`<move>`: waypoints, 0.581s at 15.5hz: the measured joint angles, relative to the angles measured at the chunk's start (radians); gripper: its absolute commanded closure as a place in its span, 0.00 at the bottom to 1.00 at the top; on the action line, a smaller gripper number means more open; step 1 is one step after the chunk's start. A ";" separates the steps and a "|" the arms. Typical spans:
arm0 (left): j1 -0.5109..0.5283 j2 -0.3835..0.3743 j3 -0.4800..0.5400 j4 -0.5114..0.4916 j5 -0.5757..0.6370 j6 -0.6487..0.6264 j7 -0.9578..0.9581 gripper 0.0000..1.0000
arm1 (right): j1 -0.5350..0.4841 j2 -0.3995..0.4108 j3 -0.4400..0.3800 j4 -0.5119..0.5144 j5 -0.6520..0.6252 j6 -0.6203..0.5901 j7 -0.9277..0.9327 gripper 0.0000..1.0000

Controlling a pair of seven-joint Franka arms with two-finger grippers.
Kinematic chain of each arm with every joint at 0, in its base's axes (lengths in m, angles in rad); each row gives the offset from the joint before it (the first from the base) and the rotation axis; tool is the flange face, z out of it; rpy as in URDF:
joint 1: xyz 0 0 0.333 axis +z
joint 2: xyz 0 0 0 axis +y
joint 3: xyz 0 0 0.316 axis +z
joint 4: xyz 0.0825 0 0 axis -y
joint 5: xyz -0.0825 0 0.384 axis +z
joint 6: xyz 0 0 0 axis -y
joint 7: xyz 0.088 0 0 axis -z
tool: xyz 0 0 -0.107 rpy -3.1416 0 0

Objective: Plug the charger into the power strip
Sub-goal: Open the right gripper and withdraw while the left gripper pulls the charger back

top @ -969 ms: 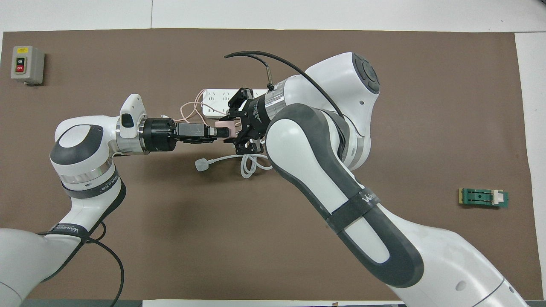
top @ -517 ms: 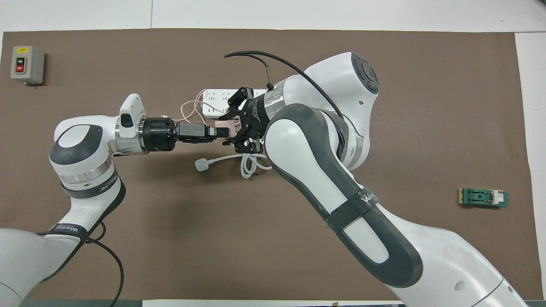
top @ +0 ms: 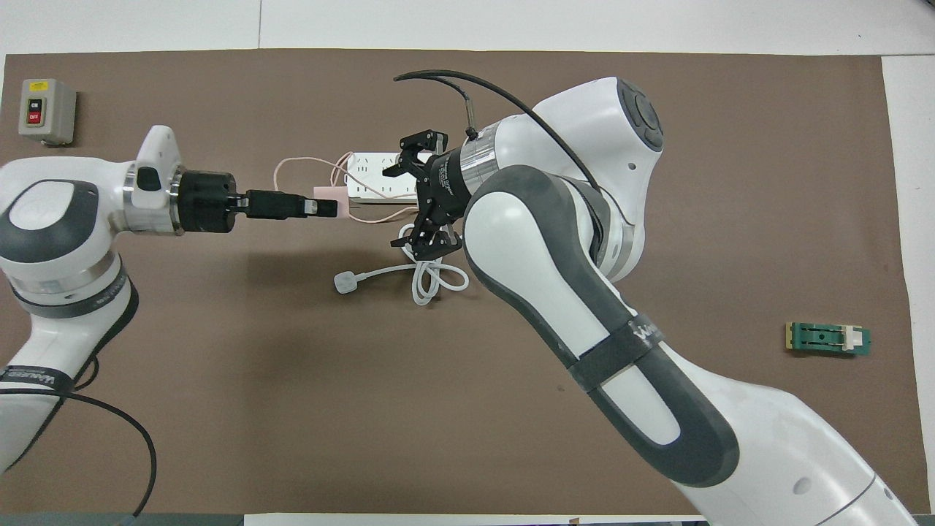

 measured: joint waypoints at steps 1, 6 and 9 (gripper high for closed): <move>0.028 0.000 0.002 0.038 0.067 0.000 -0.001 1.00 | -0.021 0.000 -0.002 0.013 0.000 -0.020 0.000 0.00; 0.186 0.021 0.004 0.256 0.441 -0.079 -0.003 1.00 | -0.199 -0.017 -0.008 0.092 -0.114 -0.183 -0.016 0.00; 0.243 0.075 0.004 0.400 0.619 -0.128 0.006 1.00 | -0.281 -0.042 -0.009 0.139 -0.238 -0.328 -0.217 0.00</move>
